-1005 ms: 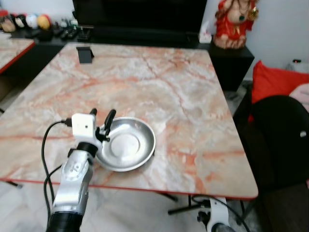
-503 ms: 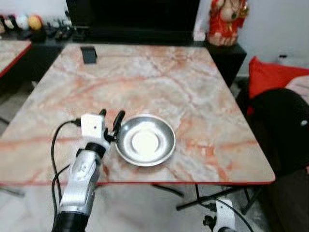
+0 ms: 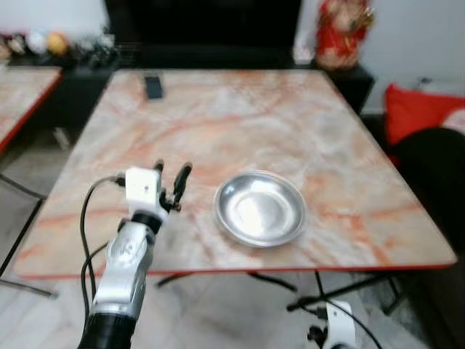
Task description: Setting the table
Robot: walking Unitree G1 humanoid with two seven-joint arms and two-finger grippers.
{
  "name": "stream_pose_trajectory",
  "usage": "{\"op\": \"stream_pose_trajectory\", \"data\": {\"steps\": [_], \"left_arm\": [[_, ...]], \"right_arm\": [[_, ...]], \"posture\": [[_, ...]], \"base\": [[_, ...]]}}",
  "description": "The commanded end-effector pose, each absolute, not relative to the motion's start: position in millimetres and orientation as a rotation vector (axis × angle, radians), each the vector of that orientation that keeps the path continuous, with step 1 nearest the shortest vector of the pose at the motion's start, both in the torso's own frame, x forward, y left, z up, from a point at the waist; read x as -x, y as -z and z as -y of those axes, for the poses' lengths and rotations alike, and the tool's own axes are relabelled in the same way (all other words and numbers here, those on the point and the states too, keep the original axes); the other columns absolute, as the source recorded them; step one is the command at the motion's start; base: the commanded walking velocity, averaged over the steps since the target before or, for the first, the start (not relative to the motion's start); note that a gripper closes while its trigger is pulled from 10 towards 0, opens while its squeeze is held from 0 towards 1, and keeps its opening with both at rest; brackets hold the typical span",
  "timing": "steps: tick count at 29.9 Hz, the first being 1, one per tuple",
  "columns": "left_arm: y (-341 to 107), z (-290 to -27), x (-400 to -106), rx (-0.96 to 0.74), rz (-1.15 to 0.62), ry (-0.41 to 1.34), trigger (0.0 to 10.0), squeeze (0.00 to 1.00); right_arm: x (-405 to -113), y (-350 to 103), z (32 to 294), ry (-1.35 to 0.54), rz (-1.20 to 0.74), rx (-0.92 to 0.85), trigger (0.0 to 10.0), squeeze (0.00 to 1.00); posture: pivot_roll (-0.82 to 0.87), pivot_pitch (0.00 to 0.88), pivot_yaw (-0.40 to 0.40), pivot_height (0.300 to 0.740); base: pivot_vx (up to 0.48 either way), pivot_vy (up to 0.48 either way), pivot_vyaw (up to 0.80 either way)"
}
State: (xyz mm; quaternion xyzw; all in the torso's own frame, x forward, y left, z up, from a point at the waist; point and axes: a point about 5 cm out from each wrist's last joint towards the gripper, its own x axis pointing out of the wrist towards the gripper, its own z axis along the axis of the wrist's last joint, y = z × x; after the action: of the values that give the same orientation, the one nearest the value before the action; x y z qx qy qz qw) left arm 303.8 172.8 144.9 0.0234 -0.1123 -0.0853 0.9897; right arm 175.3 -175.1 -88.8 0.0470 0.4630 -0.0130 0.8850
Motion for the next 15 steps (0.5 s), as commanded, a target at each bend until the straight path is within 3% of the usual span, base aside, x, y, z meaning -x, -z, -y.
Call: {"op": "stream_pose_trajectory", "data": {"steps": [1, 3, 15], "left_arm": [[-146, -168, -304, -0.036, 0.231, 0.181, 10.0, 0.00], [-148, -170, -305, -0.038, 0.234, 0.177, 10.0, 0.00], [-155, -179, -307, -0.052, 0.237, 0.153, 10.0, 0.00]], "right_arm": [[-175, 88, 181, 0.035, -0.961, -0.090, 10.0, 0.00], [-176, 88, 179, 0.028, -0.959, -0.097, 10.0, 0.00], [-181, 87, 172, 0.050, -0.950, -0.132, 10.0, 0.00]], "posture": [[0.12, 0.000, -0.053, 0.740], [0.12, 0.000, -0.048, 0.740], [0.11, 0.000, 0.004, 0.740]], "base": [[0.000, 0.000, 0.66], [0.000, 0.000, 0.59], [0.000, -0.091, 0.00]]}}
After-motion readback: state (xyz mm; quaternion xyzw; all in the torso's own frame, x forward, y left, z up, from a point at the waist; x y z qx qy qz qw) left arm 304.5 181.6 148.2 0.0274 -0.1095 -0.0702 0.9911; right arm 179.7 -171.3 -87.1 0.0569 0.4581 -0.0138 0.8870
